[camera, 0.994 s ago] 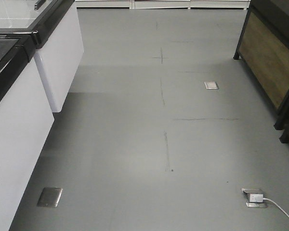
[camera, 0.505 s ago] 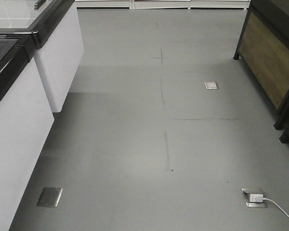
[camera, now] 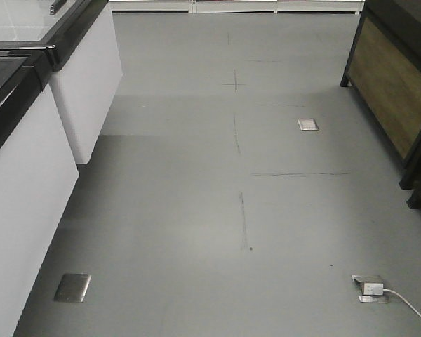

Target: Left arm holds basket, right arm returns cookies

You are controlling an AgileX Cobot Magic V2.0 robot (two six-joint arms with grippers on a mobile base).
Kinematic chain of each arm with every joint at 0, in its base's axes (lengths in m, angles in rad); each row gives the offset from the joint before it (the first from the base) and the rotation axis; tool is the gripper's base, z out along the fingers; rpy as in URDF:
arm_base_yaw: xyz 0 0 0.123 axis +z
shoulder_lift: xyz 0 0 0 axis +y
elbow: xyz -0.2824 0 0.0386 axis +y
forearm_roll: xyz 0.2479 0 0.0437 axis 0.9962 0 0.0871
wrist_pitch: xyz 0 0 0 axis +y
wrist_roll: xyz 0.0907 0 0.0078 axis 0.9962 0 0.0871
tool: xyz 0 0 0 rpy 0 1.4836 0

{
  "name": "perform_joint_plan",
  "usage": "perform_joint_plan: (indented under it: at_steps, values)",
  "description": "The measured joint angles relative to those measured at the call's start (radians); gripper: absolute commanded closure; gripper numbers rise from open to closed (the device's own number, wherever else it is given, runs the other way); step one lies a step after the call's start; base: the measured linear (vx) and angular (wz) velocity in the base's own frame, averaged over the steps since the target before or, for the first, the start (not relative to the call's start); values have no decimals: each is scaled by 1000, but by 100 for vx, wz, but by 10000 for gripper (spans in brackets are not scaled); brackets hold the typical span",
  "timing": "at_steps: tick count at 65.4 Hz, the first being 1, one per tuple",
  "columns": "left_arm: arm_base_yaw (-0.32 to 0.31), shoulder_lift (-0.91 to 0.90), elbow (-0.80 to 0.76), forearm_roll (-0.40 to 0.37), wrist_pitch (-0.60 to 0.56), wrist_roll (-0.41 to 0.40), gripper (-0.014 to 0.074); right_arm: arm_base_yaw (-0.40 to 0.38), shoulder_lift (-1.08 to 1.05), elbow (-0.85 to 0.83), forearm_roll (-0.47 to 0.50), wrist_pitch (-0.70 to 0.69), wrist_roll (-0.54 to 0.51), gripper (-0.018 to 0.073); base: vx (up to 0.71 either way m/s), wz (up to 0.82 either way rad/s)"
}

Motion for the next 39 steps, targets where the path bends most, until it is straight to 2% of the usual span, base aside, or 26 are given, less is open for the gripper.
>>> perform_joint_plan:
  at_steps: [39]
  values:
    - [0, 114, 0, -2, -187, -3, 99, 0, 0, 0, 0, 0, 0, 565, 0, 0]
